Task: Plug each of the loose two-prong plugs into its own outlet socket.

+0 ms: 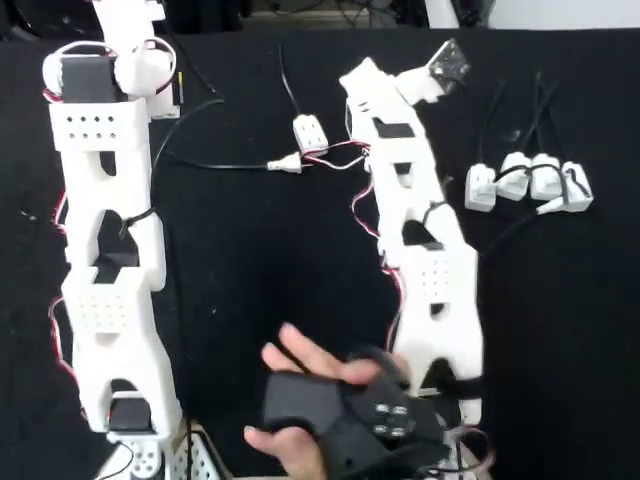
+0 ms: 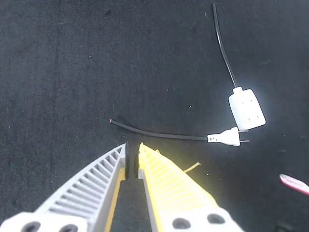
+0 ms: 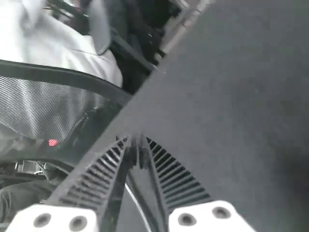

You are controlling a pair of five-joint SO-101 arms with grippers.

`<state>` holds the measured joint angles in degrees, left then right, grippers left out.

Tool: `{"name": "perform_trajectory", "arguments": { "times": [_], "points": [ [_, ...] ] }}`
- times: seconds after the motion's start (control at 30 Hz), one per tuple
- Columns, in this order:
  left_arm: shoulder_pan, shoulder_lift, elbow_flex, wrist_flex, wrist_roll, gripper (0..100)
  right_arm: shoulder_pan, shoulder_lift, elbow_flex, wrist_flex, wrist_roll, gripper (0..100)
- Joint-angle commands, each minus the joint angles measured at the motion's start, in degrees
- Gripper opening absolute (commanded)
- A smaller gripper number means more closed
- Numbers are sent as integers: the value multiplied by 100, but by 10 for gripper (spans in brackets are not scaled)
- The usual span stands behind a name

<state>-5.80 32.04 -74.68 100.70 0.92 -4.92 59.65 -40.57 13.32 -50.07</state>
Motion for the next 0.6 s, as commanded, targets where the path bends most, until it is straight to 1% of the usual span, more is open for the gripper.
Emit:
{"name": "perform_trajectory", "arguments": {
  "times": [0.0,0.1,0.13,0.17,0.23,0.3,0.37,0.43,0.57],
  "points": [
    [75,-316,-40,18,26,58,-246,971,-2360,26,659,11],
    [75,-114,-48,18,26,58,-273,1868,-3653,105,1143,11],
    [75,-35,-48,18,18,58,-264,2141,-4092,334,1187,11],
    [66,44,-48,18,9,58,-229,2325,-4549,686,1160,11],
    [57,211,-92,18,18,58,-114,2607,-5543,1846,941,11],
    [92,273,-136,9,18,57,-44,2413,-5490,2778,862,13],
    [207,246,-444,26,9,57,26,1965,-5429,3666,914,15],
    [303,167,-734,26,0,57,105,1622,-5525,4668,1231,15],
    [470,-211,-813,35,26,57,246,936,-5499,5600,2145,15]
  ]
}}
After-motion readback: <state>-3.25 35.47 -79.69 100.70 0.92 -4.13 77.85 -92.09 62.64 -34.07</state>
